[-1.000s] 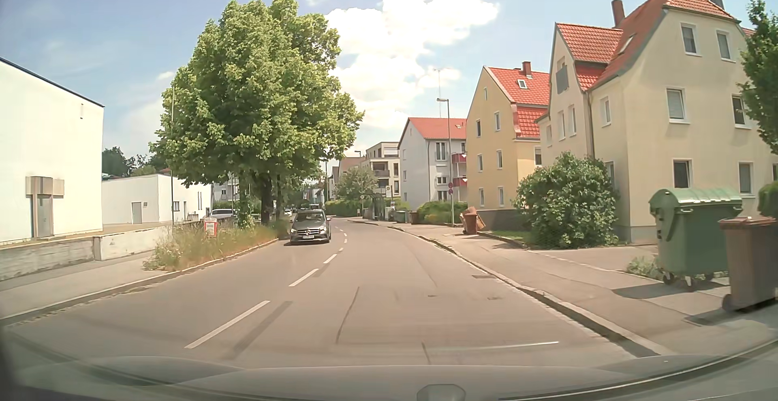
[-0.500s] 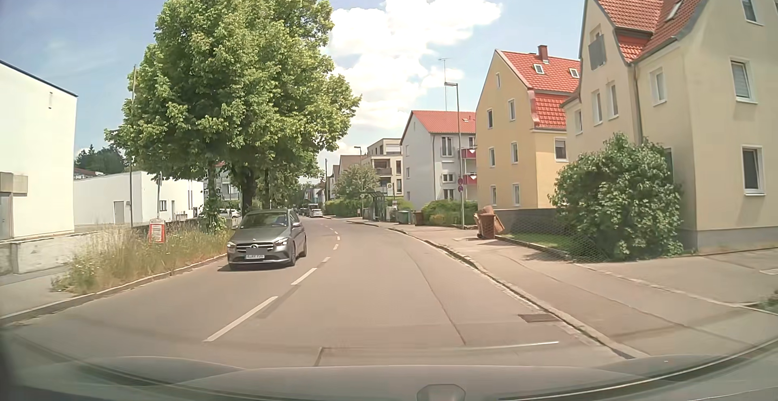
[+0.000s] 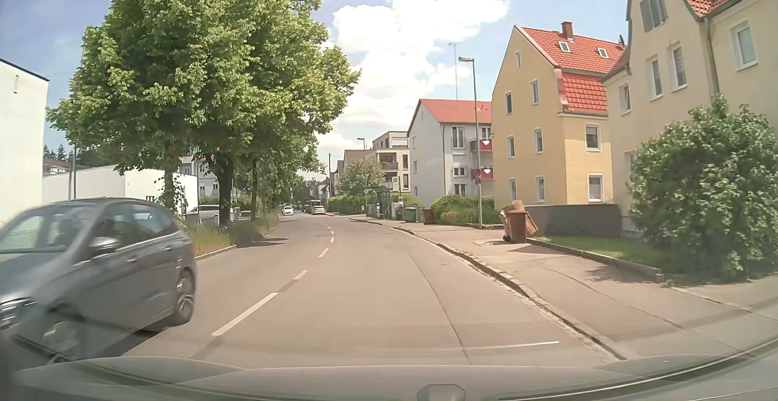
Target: Follow the waypoints while adhering to traffic rules and regulations
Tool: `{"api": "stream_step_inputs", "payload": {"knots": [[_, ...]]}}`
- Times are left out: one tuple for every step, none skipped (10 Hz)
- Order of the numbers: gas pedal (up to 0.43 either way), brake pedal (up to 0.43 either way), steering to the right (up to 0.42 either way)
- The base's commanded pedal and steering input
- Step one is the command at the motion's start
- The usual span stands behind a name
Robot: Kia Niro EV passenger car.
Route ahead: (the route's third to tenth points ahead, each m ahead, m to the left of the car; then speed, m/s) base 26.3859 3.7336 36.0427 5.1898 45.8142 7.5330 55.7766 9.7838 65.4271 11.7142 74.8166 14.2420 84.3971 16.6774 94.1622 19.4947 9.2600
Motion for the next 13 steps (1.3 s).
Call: {"api": "stream_step_inputs", "payload": {"knots": [[0.169,0.000,-0.029],[0.169,0.000,-0.026],[0.169,0.000,-0.026],[0.157,0.000,-0.027],[0.138,0.000,-0.026],[0.130,0.000,-0.027],[0.110,0.000,-0.025],[0.087,0.000,-0.025],[0.079,0.000,-0.025],[0.067,0.000,-0.026],[0.067,0.000,-0.026],[0.059,0.000,-0.027],[0.059,0.000,-0.027]]}}
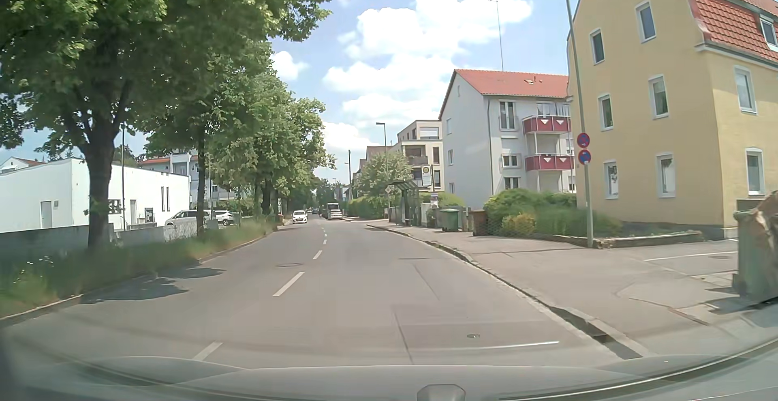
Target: Follow the waypoints while adhering to traffic rules and regulations
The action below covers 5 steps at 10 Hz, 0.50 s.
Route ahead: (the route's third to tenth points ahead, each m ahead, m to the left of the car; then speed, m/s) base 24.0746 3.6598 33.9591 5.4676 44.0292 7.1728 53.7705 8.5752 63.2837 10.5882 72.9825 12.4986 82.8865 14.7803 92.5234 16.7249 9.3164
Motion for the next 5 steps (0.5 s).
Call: {"api": "stream_step_inputs", "payload": {"knots": [[0.059,0.000,-0.026],[0.047,0.000,-0.029],[0.047,0.000,-0.030],[0.039,0.000,-0.032],[0.039,0.000,-0.033]]}}
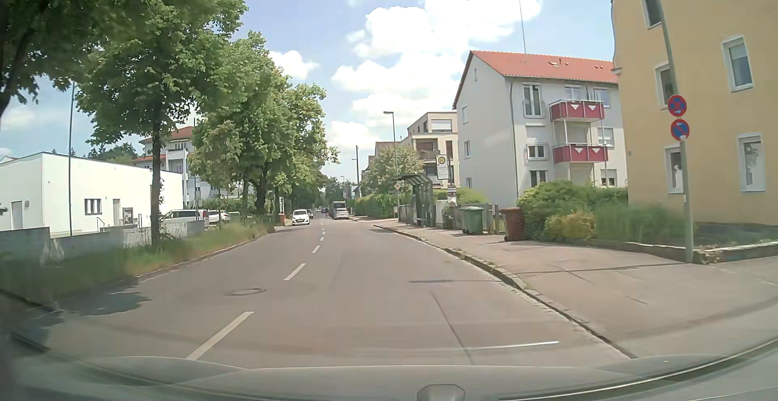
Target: Follow the waypoints while adhering to traffic rules and regulations
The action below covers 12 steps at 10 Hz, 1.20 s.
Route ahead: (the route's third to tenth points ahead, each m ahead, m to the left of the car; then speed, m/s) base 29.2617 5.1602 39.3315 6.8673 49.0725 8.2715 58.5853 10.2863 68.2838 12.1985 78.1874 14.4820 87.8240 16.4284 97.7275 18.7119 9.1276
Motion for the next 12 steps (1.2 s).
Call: {"api": "stream_step_inputs", "payload": {"knots": [[0.039,0.000,-0.032],[0.039,0.000,-0.032],[0.039,0.000,-0.032],[0.039,0.000,-0.033],[0.039,0.000,-0.035],[0.039,0.000,-0.035],[0.039,0.000,-0.034],[0.039,0.000,-0.035],[0.039,0.000,-0.035],[0.039,0.000,-0.035],[0.039,0.000,-0.035],[0.039,0.000,-0.035]]}}
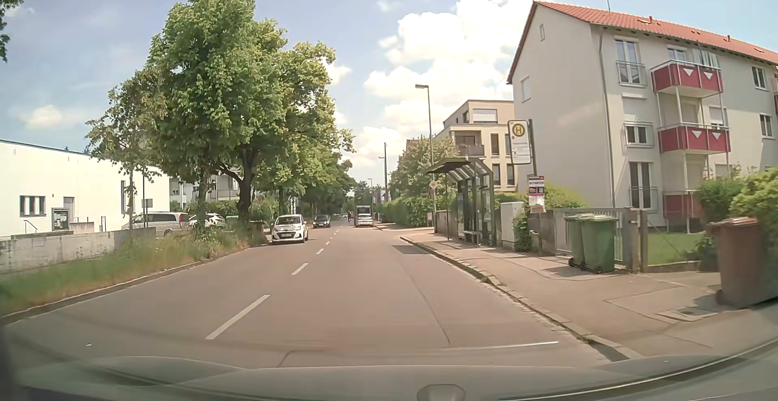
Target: Follow the waypoints while adhering to traffic rules and regulations
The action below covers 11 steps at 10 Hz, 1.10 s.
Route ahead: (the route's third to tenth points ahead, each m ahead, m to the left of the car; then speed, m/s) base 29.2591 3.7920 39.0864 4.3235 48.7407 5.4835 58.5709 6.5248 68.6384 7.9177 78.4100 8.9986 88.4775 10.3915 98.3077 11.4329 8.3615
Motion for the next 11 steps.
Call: {"api": "stream_step_inputs", "payload": {"knots": [[0.039,0.000,-0.035],[0.039,0.000,-0.033],[0.039,0.000,-0.031],[0.039,0.000,-0.031],[0.039,0.000,-0.031],[0.039,0.000,-0.034],[0.039,0.000,-0.035],[0.028,0.000,-0.035],[0.028,0.000,-0.035],[0.020,0.000,-0.035],[0.020,0.000,-0.033]]}}
